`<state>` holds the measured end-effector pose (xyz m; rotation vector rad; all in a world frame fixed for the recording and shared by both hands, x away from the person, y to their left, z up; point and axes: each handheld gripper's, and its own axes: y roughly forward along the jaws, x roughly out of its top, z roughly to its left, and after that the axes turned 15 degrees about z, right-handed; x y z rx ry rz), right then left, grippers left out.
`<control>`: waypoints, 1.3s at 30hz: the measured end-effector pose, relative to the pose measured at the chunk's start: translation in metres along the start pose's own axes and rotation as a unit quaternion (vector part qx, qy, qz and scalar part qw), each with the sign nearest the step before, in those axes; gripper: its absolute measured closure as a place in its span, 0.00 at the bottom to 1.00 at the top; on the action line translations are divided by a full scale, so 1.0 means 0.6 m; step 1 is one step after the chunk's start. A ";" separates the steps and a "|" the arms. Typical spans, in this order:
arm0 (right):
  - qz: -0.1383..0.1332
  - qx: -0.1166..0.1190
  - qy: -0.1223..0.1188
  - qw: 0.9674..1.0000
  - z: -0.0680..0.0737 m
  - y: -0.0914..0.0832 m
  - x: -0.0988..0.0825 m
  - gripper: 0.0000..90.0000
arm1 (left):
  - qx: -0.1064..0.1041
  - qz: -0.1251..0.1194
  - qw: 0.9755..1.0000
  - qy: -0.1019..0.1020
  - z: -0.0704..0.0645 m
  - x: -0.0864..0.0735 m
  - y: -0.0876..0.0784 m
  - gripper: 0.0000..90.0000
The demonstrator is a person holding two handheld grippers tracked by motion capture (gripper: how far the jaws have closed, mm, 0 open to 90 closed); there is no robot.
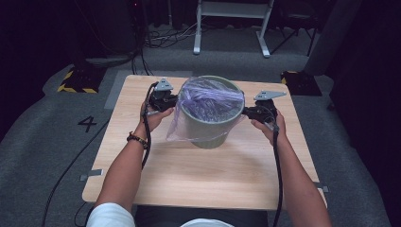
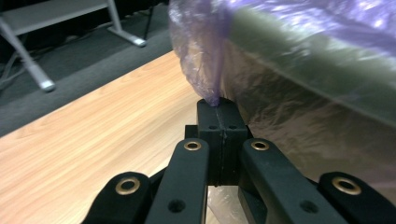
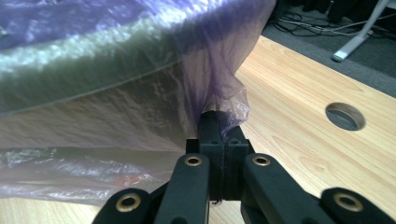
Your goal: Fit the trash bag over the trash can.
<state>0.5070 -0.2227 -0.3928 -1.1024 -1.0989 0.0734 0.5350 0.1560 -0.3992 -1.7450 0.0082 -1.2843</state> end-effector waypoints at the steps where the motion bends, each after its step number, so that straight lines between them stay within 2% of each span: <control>1: -0.001 0.002 0.000 1.000 0.001 0.001 -0.001 1.00 | 0.000 0.001 1.000 0.000 0.000 -0.001 0.000 1.00; 3: -0.004 0.004 0.000 1.000 0.002 0.001 -0.003 1.00 | -0.004 0.004 1.000 0.006 0.000 -0.005 -0.002 1.00; 7: -0.010 0.014 -0.001 1.000 0.003 -0.001 -0.011 1.00 | 0.001 0.009 1.000 0.019 -0.010 -0.018 -0.013 1.00; 11: -0.013 0.022 -0.006 1.000 0.010 -0.004 -0.018 1.00 | -0.009 0.009 0.999 0.035 -0.019 -0.035 -0.027 1.00; 16: -0.008 0.019 -0.028 0.999 0.029 -0.008 -0.022 1.00 | -0.013 0.008 0.999 0.042 -0.032 -0.051 -0.042 1.00; 19: -0.012 0.022 -0.029 0.999 0.039 -0.011 -0.029 1.00 | -0.020 0.003 0.999 0.041 -0.043 -0.064 -0.051 1.00; 27: -0.015 0.043 -0.052 0.998 0.073 -0.033 -0.057 1.00 | -0.032 0.004 0.997 0.066 -0.081 -0.096 -0.086 1.00; 29: -0.017 0.042 -0.054 0.998 0.081 -0.040 -0.064 1.00 | -0.035 0.002 0.997 0.071 -0.089 -0.101 -0.094 1.00; 30: -0.018 0.035 -0.053 0.998 0.085 -0.044 -0.067 0.99 | -0.034 0.001 0.997 0.070 -0.091 -0.104 -0.098 1.00; 31: -0.024 0.030 -0.054 0.998 0.087 -0.050 -0.072 0.92 | -0.027 -0.001 0.998 0.064 -0.091 -0.105 -0.101 1.00; 34: -0.034 0.015 -0.048 0.998 0.085 -0.066 -0.079 0.82 | -0.012 -0.005 0.998 0.063 -0.086 -0.105 -0.116 0.91; 35: -0.040 0.011 -0.047 0.998 0.082 -0.073 -0.081 0.76 | 0.004 -0.007 0.998 0.059 -0.084 -0.103 -0.123 0.85; 36: -0.047 -0.001 -0.042 0.998 0.077 -0.082 -0.083 0.70 | 0.017 -0.008 0.998 0.054 -0.082 -0.101 -0.129 0.75; 39: -0.064 -0.016 -0.034 0.997 0.067 -0.102 -0.085 0.59 | 0.023 -0.026 0.998 0.043 -0.072 -0.095 -0.147 0.59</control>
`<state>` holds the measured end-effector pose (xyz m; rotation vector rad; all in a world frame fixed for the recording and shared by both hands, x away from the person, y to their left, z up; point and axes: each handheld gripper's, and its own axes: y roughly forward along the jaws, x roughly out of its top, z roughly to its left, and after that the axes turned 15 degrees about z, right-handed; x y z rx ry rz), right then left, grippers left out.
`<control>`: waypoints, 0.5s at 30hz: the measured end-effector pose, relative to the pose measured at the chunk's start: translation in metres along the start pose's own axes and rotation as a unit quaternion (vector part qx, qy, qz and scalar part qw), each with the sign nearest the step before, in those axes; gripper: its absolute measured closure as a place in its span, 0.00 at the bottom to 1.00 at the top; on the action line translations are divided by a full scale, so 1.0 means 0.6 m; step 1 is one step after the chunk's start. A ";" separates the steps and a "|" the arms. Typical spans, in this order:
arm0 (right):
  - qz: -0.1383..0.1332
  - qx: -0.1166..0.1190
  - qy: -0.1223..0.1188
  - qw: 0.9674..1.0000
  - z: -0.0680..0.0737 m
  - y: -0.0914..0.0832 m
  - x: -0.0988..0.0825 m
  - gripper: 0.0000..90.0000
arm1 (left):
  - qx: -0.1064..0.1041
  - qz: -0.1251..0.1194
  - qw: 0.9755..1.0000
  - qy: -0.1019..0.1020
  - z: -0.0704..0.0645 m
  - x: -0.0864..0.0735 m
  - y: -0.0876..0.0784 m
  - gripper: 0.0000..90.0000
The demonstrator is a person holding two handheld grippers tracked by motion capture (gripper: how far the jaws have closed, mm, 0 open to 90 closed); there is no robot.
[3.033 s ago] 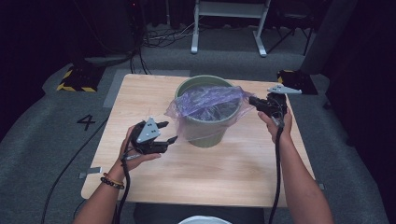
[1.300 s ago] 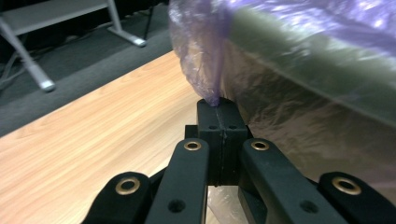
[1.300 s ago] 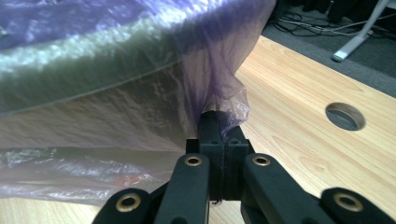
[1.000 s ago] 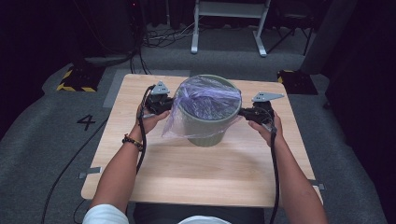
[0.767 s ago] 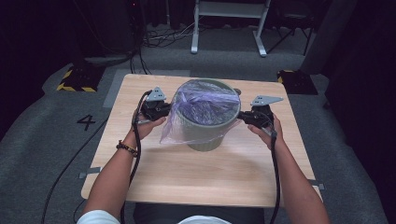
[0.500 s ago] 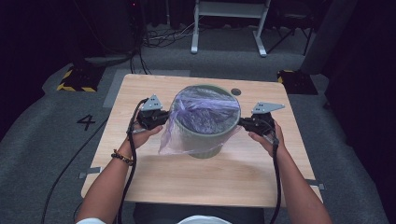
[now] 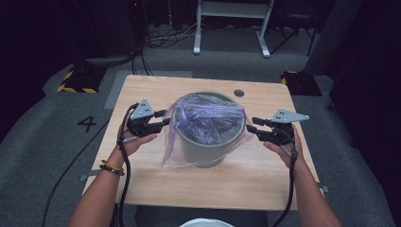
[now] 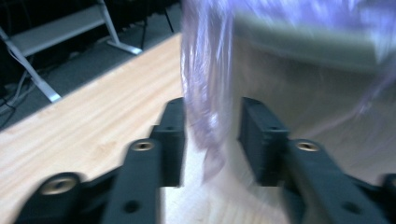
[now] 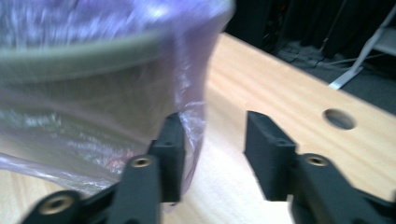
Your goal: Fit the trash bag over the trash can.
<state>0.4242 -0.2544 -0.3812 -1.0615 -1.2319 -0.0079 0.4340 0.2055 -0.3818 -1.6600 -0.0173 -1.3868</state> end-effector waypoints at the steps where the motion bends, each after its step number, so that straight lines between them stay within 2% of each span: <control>1: -0.005 -0.008 -0.002 1.000 -0.003 -0.007 0.001 0.57 | 0.004 -0.004 1.000 -0.002 0.003 0.003 -0.005 0.54; 3: -0.012 -0.017 -0.005 1.000 -0.005 -0.014 0.005 0.53 | 0.004 -0.016 1.000 -0.003 0.008 0.007 -0.012 0.47; 5: -0.020 -0.015 -0.010 1.000 -0.006 -0.017 0.011 0.52 | 0.001 -0.026 1.000 -0.002 0.012 0.013 -0.016 0.44; 7: -0.019 -0.029 -0.023 0.999 -0.004 -0.015 0.022 0.52 | -0.001 -0.024 1.000 0.003 0.015 0.021 -0.014 0.41; 9: -0.016 -0.034 -0.026 0.999 -0.006 -0.009 0.031 0.53 | -0.001 -0.016 1.000 0.015 0.019 0.030 -0.009 0.40; 11: -0.012 -0.032 -0.024 0.999 -0.010 -0.003 0.041 0.53 | -0.002 -0.011 1.000 0.023 0.021 0.038 -0.004 0.42; 13: -0.015 -0.032 -0.033 0.999 -0.009 -0.005 0.048 0.54 | -0.003 -0.011 0.999 0.031 0.022 0.045 -0.001 0.49; 14: -0.017 -0.032 -0.038 0.999 -0.007 -0.006 0.052 0.56 | 0.001 -0.006 0.999 0.038 0.023 0.049 0.001 0.51; 15: -0.018 -0.032 -0.046 0.998 -0.006 -0.008 0.056 0.62 | -0.007 -0.003 0.999 0.045 0.025 0.054 0.003 0.56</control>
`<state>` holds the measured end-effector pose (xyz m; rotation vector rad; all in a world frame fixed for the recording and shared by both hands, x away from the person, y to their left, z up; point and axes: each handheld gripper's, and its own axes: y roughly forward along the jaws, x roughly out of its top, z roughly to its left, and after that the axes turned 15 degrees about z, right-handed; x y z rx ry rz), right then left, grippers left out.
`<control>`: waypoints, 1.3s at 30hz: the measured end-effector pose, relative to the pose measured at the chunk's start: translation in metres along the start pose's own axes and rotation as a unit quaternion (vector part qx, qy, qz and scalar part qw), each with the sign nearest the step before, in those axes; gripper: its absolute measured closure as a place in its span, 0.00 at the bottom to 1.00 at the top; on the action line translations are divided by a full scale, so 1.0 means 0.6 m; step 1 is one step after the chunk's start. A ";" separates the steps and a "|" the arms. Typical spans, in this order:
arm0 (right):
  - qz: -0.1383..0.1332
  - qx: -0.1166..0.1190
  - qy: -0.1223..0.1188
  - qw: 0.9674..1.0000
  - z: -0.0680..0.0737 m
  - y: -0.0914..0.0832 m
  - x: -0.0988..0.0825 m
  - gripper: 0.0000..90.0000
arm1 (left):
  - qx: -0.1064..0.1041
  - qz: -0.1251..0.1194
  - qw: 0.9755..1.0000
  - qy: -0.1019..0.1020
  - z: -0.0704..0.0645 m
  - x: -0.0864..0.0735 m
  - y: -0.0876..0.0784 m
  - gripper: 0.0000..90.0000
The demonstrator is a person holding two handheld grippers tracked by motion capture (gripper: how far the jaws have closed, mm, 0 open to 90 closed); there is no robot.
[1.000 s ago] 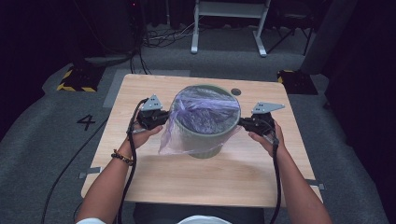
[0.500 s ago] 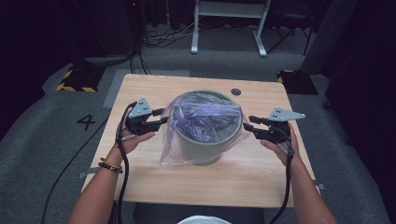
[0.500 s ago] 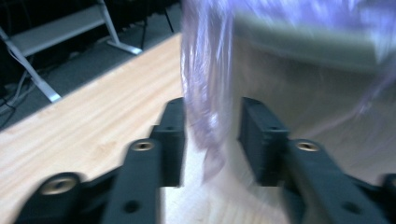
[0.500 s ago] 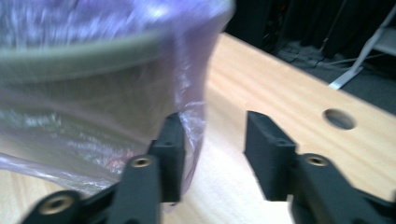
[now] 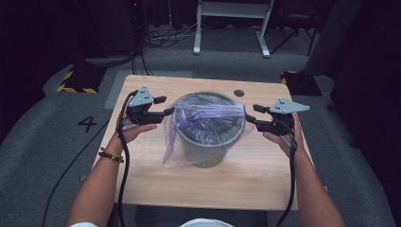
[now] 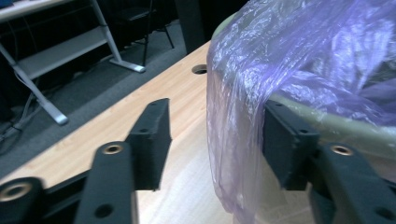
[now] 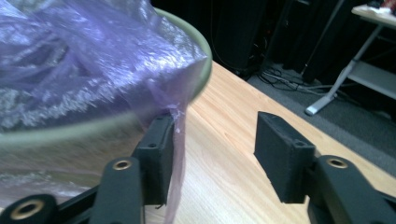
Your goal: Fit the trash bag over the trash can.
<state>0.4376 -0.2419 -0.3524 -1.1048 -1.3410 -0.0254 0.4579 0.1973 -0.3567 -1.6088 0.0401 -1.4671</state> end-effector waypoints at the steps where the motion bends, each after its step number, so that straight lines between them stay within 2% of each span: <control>1: -0.002 -0.001 -0.009 1.000 0.002 -0.001 0.004 0.65 | -0.006 -0.001 1.000 0.006 0.001 0.003 0.002 0.64; 4: 0.003 0.000 -0.020 1.000 0.000 0.003 0.013 0.75 | -0.007 0.004 1.000 0.016 0.003 0.012 0.008 0.74; 5: 0.003 0.001 -0.020 1.000 -0.002 0.004 0.015 0.84 | -0.009 0.004 1.000 0.021 0.004 0.015 0.010 0.79; 9: 0.005 0.019 -0.024 1.000 -0.008 0.008 0.021 0.99 | -0.003 0.009 1.000 0.029 0.005 0.029 0.016 0.89; 11: 0.012 0.019 -0.020 1.000 -0.011 0.013 0.022 1.00 | 0.000 0.013 1.000 0.027 0.009 0.035 0.020 0.91; 13: 0.016 0.031 -0.012 0.999 -0.017 0.017 0.022 1.00 | 0.004 0.008 1.000 0.020 0.013 0.040 0.024 0.92; 16: 0.021 0.040 0.010 0.999 -0.026 0.025 0.021 1.00 | 0.013 0.011 1.000 0.018 0.019 0.049 0.031 0.93; 18: 0.028 0.041 0.026 0.998 -0.032 0.031 0.019 1.00 | 0.011 0.014 1.000 0.010 0.025 0.053 0.038 0.93; 21: 0.038 0.045 0.042 0.997 -0.038 0.039 0.017 1.00 | 0.011 0.015 1.000 -0.012 0.035 0.055 0.050 0.88; 24: 0.054 0.046 0.051 0.996 -0.041 0.050 0.014 1.00 | 0.024 0.028 0.999 -0.035 0.042 0.053 0.066 0.84; 26: 0.065 0.048 0.057 0.995 -0.042 0.058 0.010 1.00 | 0.016 0.035 0.998 -0.044 0.045 0.049 0.077 0.84; 30: 0.089 0.051 0.067 0.992 -0.041 0.077 -0.002 1.00 | 0.007 0.045 0.998 -0.047 0.042 0.045 0.095 0.88; 34: 0.100 0.054 0.070 0.991 -0.038 0.090 -0.012 1.00 | -0.010 0.056 0.997 -0.049 0.038 0.039 0.113 0.92; 37: 0.113 0.060 0.071 0.989 -0.035 0.100 -0.020 1.00 | -0.016 0.072 0.996 -0.053 0.033 0.033 0.130 0.92; 39: 0.116 0.064 0.073 0.988 -0.033 0.105 -0.026 1.00 | -0.028 0.071 0.996 -0.054 0.030 0.025 0.138 0.91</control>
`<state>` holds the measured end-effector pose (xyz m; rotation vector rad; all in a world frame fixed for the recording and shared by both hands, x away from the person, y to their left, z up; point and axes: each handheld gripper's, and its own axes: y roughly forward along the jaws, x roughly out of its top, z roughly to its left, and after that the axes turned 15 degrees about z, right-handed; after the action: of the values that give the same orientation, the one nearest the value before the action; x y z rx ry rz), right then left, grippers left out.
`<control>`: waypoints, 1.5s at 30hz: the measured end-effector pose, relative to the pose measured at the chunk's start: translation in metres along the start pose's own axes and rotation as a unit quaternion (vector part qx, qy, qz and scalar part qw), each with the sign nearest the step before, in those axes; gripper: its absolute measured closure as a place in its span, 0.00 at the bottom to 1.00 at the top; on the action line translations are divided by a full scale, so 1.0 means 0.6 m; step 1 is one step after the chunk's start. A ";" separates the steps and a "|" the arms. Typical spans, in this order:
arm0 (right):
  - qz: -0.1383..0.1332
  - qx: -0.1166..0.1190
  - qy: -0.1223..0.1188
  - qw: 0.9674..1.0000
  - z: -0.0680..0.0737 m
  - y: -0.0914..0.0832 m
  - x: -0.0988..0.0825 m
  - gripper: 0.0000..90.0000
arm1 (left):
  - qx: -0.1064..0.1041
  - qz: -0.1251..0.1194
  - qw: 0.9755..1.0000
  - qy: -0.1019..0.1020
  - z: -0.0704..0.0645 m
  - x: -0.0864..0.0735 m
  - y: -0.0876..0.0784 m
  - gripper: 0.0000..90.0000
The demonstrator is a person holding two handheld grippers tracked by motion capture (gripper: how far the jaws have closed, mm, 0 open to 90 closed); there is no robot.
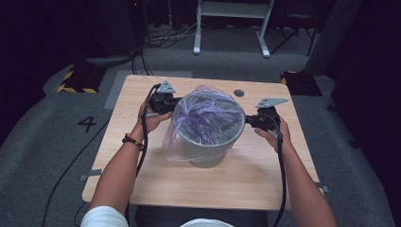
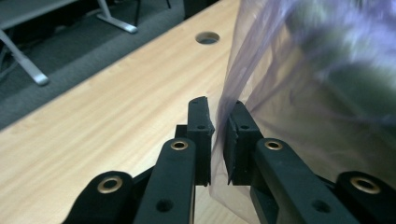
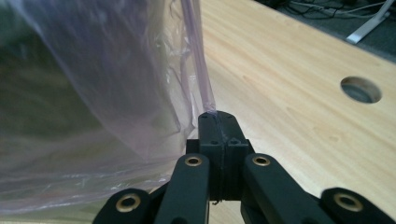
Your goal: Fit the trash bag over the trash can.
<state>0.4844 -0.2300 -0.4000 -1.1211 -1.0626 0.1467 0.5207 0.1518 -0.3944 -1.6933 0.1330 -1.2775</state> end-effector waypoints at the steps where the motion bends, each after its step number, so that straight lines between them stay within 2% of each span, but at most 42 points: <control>1: 0.001 0.002 0.000 1.000 0.000 0.002 -0.003 1.00 | -0.005 0.000 1.000 -0.002 -0.001 -0.003 0.002 0.91; 11: 0.016 0.016 -0.003 1.000 0.007 0.016 -0.029 1.00 | -0.024 0.017 1.000 0.002 -0.016 -0.041 0.009 0.88; 13: 0.023 0.020 -0.006 1.000 0.011 0.018 -0.034 1.00 | -0.015 0.028 0.999 0.005 -0.019 -0.051 0.008 0.88; 15: 0.024 0.019 -0.008 1.000 0.013 0.017 -0.038 1.00 | -0.008 0.023 1.000 -0.006 -0.018 -0.061 -0.001 0.80; 17: 0.012 0.010 -0.005 1.000 0.012 0.010 -0.039 0.98 | 0.006 0.012 1.000 -0.027 -0.017 -0.073 -0.016 0.59; 21: -0.010 -0.001 -0.003 1.000 0.011 -0.010 -0.043 0.98 | 0.027 -0.018 0.999 -0.025 -0.031 -0.107 -0.056 0.41; 23: -0.014 -0.004 -0.003 1.000 0.011 -0.016 -0.046 0.98 | 0.030 -0.031 0.999 -0.013 -0.041 -0.126 -0.078 0.37; 27: -0.023 -0.004 -0.001 1.000 0.011 -0.025 -0.049 0.97 | 0.053 -0.036 0.998 0.011 -0.065 -0.158 -0.119 0.34; 30: -0.032 -0.004 -0.005 0.999 0.015 -0.034 -0.051 0.93 | 0.066 -0.062 0.996 0.025 -0.081 -0.182 -0.147 0.32; 31: -0.036 -0.003 -0.008 0.999 0.017 -0.037 -0.052 0.91 | 0.063 -0.066 0.995 0.024 -0.085 -0.187 -0.152 0.32; 32: -0.040 -0.003 -0.011 0.999 0.019 -0.040 -0.053 0.88 | 0.045 -0.074 0.996 0.025 -0.093 -0.194 -0.157 0.29; 33: -0.047 -0.004 -0.014 0.999 0.022 -0.046 -0.055 0.84 | 0.038 -0.078 0.996 0.029 -0.101 -0.197 -0.159 0.27; 34: -0.050 -0.006 -0.015 0.999 0.023 -0.049 -0.056 0.80 | 0.040 -0.077 0.995 0.039 -0.118 -0.199 -0.159 0.28; 36: -0.062 -0.009 -0.014 0.998 0.029 -0.061 -0.060 0.73 | 0.048 -0.070 0.994 0.071 -0.153 -0.195 -0.157 0.25; 37: -0.066 -0.010 -0.014 0.998 0.031 -0.065 -0.062 0.70 | 0.044 -0.072 0.993 0.082 -0.169 -0.194 -0.155 0.24; 38: -0.068 -0.011 -0.015 0.998 0.034 -0.069 -0.065 0.66 | 0.027 -0.076 0.993 0.088 -0.183 -0.193 -0.152 0.24; 39: -0.070 -0.010 -0.015 0.997 0.038 -0.072 -0.068 0.63 | 0.021 -0.077 0.992 0.094 -0.192 -0.191 -0.150 0.24; 40: -0.071 -0.010 -0.016 0.997 0.040 -0.074 -0.071 0.60 | 0.030 -0.073 0.991 0.104 -0.209 -0.188 -0.146 0.23; 43: -0.083 -0.003 -0.024 0.996 0.053 -0.079 -0.084 0.52 | 0.022 -0.072 0.990 0.116 -0.234 -0.179 -0.137 0.21; 45: -0.091 -0.004 -0.043 0.995 0.063 -0.080 -0.091 0.47 | 0.020 -0.071 0.990 0.122 -0.244 -0.173 -0.131 0.21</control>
<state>0.4083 -0.2596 -0.3947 -1.0267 -1.2385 0.0456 0.3255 0.1632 -0.4107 -1.5296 0.1327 -1.5830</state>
